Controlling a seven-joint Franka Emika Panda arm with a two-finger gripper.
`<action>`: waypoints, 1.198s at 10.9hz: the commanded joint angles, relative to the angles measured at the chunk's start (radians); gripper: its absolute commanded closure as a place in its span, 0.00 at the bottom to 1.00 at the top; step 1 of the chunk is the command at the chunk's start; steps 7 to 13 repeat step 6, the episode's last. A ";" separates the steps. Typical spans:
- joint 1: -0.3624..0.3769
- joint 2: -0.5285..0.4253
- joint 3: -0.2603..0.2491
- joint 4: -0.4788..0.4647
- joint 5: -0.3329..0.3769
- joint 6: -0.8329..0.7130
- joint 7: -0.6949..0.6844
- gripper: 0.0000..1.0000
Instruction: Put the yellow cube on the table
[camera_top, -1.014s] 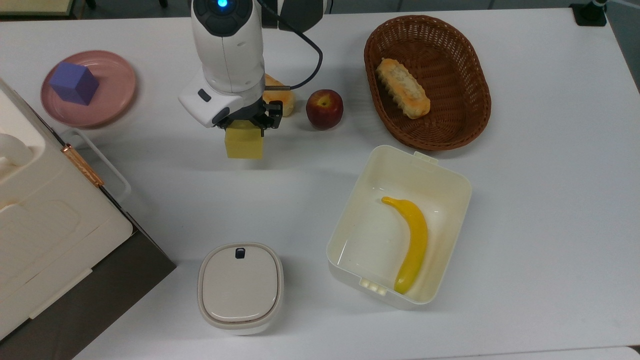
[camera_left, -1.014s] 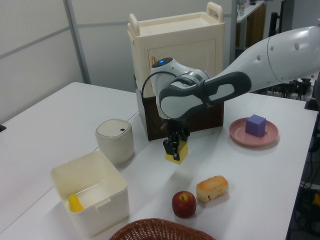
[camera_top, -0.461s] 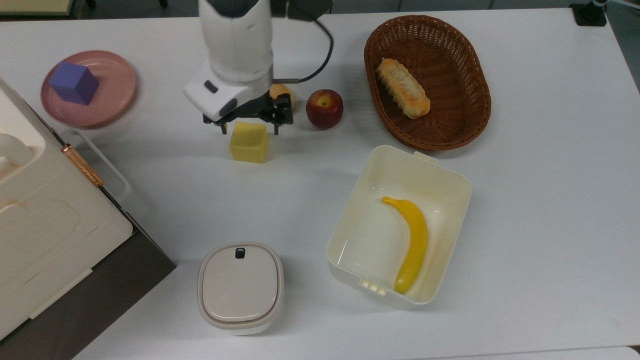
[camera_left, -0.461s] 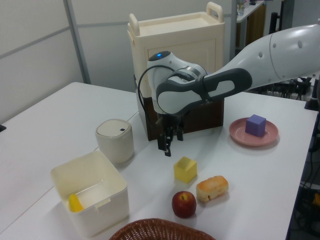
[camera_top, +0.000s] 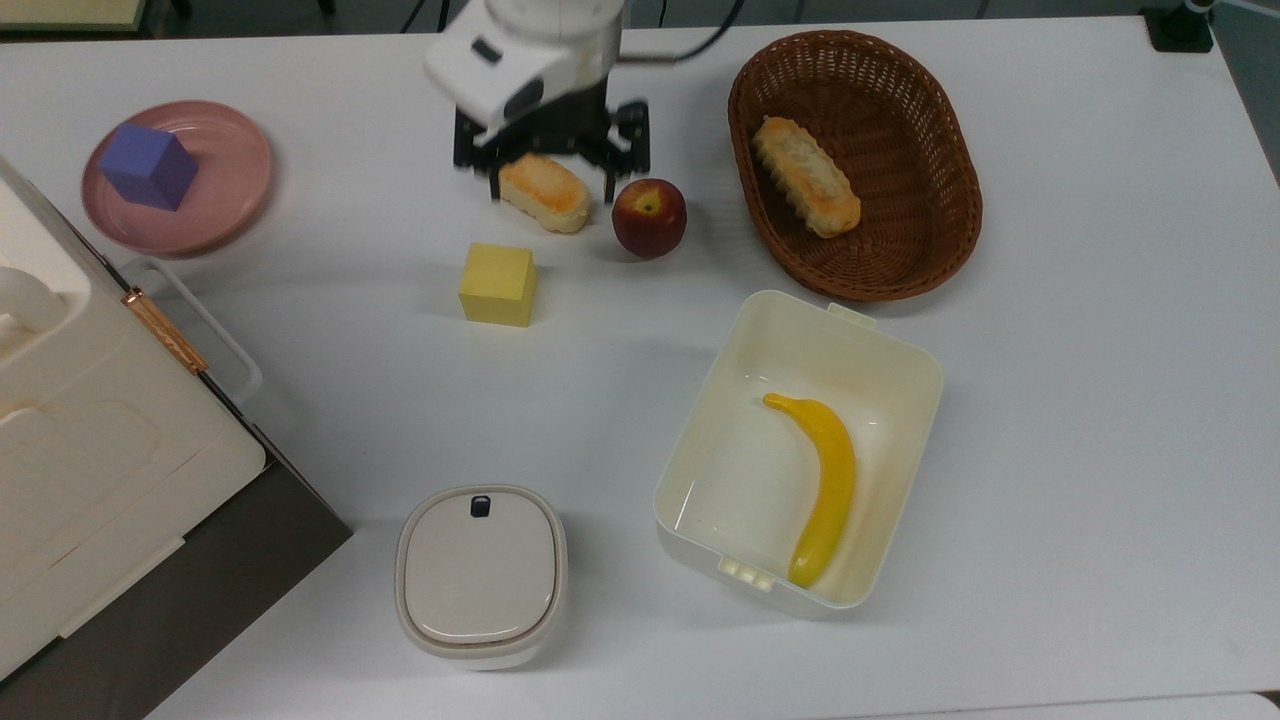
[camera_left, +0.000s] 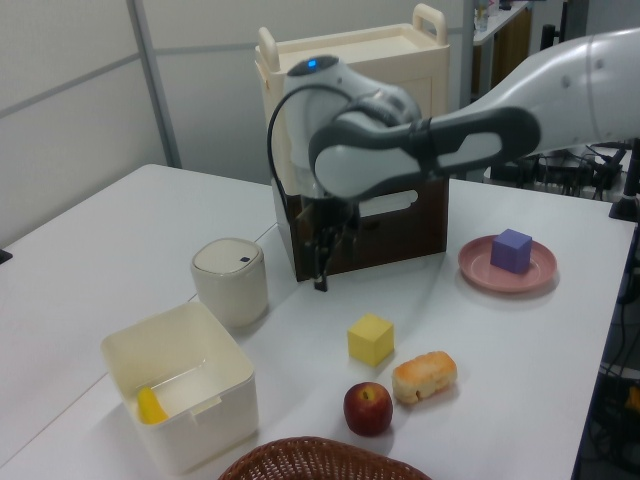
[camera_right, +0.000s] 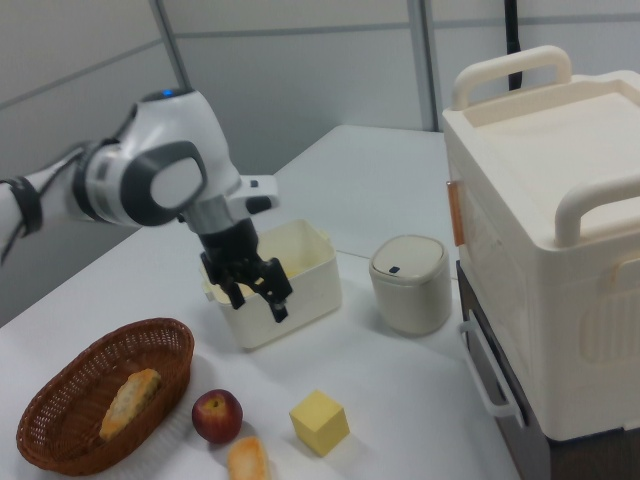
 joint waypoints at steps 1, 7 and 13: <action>0.026 -0.105 -0.040 0.004 -0.002 -0.130 0.022 0.00; 0.018 -0.148 -0.043 0.003 0.001 -0.193 0.022 0.00; 0.018 -0.148 -0.043 0.003 0.001 -0.193 0.022 0.00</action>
